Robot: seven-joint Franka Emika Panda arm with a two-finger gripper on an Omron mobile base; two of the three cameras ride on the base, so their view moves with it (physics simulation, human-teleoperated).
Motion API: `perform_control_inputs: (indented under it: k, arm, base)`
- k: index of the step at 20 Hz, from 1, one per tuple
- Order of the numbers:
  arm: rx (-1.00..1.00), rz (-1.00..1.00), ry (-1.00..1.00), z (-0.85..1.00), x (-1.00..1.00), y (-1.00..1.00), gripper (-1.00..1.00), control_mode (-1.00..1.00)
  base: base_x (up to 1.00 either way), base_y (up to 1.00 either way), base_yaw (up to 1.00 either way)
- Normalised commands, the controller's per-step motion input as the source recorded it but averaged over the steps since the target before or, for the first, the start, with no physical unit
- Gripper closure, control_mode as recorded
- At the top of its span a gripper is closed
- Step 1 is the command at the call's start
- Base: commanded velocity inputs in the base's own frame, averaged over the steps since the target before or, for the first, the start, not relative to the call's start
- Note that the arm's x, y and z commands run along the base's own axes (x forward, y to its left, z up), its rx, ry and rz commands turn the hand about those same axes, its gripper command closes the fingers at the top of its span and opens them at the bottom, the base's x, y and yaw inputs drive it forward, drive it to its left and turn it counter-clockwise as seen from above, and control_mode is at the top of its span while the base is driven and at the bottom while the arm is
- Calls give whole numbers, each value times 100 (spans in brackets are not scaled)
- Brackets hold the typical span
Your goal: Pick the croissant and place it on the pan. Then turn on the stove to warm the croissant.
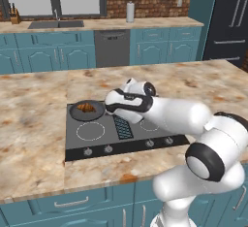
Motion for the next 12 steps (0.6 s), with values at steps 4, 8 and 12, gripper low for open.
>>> perform_control_inputs:
  k: [4, 8, 12]
  arm:
    - [-3, -7, 16, 30, -17, 13, -100, -100]
    - [-2, -14, 19, 27, -11, 19, -100, -100]
    - [2, -26, 21, 58, -3, 3, -100, -100]
  base:
    - [0, 0, 0]
    - [0, 0, 0]
    - [0, 0, 0]
